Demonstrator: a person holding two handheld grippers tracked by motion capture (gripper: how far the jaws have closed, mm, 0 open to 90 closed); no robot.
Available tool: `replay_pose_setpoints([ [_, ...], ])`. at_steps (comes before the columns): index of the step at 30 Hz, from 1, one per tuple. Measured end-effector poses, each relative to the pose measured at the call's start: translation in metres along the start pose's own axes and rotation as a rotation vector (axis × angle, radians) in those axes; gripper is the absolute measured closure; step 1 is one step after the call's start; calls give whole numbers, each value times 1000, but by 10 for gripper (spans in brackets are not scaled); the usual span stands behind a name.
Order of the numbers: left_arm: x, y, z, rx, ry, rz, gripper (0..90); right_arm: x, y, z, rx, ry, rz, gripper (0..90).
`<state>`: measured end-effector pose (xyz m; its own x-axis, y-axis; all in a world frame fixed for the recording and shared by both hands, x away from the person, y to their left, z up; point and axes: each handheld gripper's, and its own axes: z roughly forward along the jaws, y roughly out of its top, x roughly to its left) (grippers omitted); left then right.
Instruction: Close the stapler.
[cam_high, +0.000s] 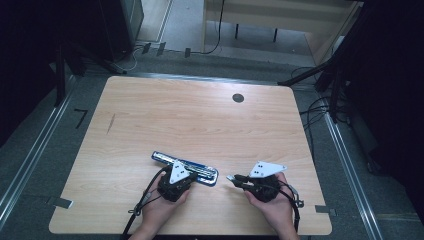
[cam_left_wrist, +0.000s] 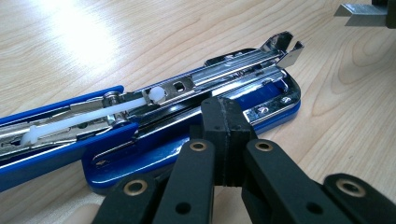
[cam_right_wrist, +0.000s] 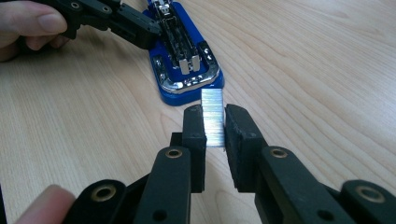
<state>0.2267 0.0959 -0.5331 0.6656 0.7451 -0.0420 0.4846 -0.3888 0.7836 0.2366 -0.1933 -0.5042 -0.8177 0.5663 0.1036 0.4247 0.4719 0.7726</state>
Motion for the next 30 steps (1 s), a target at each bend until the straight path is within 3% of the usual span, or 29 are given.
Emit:
replay_pose_setpoints([
  [30,0,0,0,-3,-2,-7,900,-3,26,2,13,25,-33,798],
])
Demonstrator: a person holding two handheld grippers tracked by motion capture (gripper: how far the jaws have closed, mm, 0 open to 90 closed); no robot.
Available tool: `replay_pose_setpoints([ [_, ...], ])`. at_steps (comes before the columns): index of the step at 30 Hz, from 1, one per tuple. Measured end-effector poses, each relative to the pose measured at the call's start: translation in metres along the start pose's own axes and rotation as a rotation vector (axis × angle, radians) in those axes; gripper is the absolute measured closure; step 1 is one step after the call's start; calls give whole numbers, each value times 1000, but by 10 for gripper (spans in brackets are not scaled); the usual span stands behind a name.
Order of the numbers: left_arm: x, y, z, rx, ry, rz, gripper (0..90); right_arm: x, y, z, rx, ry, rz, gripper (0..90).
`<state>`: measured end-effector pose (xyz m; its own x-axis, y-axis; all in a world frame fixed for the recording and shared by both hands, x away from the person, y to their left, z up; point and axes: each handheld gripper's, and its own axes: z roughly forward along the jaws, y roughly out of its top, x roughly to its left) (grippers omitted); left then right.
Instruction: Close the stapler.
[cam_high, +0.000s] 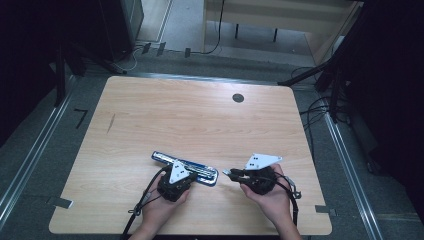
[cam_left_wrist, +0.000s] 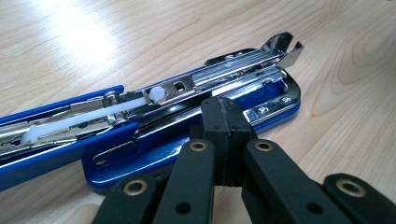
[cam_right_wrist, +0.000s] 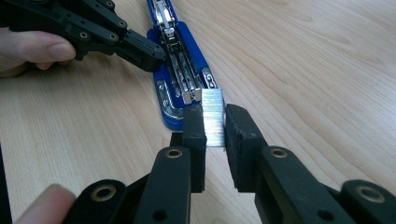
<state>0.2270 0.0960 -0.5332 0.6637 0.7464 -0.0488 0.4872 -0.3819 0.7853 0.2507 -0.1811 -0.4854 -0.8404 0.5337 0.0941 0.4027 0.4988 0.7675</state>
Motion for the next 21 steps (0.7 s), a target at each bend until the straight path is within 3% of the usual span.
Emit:
replay_pose_setpoints([
  [21,0,0,0,-3,0,-3,900,-3,32,9,7,17,-43,798],
])
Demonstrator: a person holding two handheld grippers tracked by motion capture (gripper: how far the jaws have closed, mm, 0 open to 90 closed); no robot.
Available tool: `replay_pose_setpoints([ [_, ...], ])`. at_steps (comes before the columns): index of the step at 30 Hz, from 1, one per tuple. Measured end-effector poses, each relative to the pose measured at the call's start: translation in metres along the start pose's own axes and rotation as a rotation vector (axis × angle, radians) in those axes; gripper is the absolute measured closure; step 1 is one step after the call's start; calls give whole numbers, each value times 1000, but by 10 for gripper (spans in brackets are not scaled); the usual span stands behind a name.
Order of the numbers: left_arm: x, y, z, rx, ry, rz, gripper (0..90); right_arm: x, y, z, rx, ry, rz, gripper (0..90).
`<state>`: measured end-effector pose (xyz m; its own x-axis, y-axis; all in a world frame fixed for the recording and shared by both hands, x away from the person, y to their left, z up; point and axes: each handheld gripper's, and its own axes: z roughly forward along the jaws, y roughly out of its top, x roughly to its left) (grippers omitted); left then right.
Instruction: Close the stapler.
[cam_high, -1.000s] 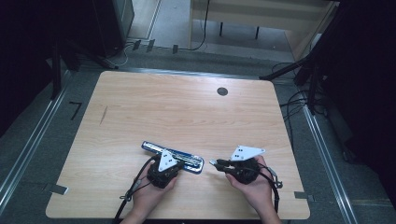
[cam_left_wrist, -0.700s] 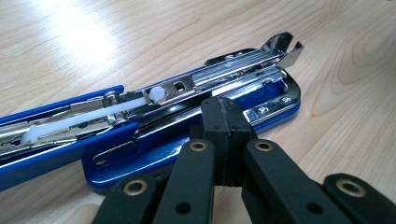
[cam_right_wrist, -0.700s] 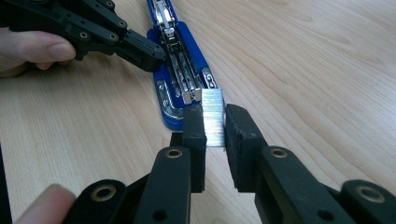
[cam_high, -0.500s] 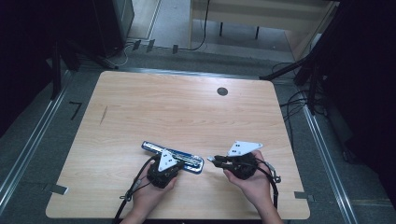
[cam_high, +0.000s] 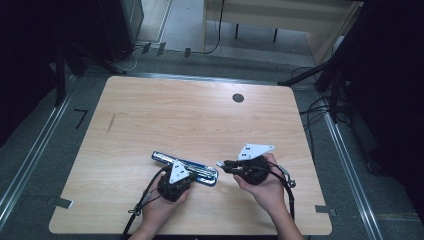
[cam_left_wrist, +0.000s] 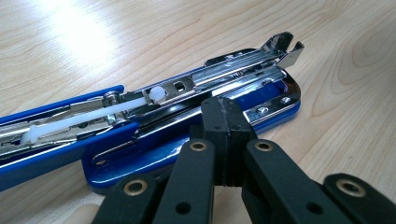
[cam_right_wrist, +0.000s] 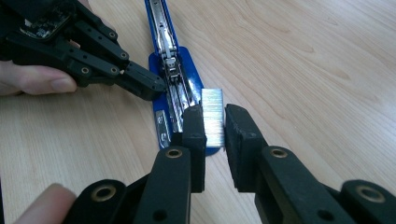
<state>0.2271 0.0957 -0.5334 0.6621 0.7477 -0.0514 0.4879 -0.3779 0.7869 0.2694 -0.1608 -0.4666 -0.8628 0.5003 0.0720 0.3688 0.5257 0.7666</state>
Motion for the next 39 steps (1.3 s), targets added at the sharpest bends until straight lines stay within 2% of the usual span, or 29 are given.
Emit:
replay_pose_setpoints([
  [17,0,0,0,1,2,2,900,2,20,14,7,19,-36,798],
  [24,0,0,0,0,2,2,900,2,25,20,5,34,-36,798],
  [36,0,0,0,1,2,2,900,6,36,33,27,53,-57,798],
  [39,0,0,0,0,1,2,900,7,39,37,35,56,-75,798],
])
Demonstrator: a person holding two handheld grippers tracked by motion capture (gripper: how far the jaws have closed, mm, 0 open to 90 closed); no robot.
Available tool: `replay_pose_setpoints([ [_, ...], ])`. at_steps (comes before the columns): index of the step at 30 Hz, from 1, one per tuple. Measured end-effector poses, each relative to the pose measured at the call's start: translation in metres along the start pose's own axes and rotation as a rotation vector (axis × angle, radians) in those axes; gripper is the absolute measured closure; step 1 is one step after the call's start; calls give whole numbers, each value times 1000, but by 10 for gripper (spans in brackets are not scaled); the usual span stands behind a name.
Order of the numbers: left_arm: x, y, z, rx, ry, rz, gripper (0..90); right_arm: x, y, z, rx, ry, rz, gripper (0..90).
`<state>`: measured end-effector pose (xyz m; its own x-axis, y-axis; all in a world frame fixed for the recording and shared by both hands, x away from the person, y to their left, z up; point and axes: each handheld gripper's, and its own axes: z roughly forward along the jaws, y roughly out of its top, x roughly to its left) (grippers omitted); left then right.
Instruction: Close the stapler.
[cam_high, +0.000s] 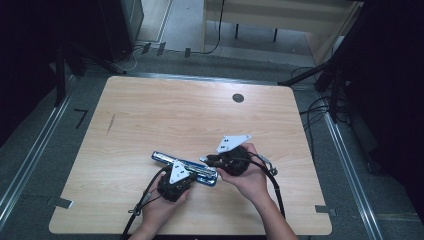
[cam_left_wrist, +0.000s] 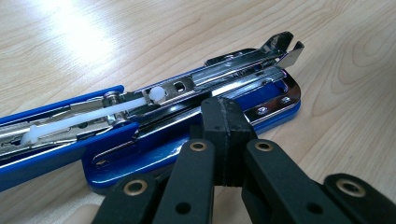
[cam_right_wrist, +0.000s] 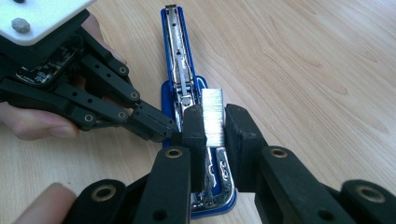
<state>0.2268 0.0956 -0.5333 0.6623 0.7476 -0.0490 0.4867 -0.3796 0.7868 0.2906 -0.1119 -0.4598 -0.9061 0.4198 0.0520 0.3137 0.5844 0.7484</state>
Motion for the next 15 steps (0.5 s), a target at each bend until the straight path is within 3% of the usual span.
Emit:
replay_pose_setpoints([
  [15,0,0,0,1,0,0,900,4,-1,12,67,16,-17,798],
])
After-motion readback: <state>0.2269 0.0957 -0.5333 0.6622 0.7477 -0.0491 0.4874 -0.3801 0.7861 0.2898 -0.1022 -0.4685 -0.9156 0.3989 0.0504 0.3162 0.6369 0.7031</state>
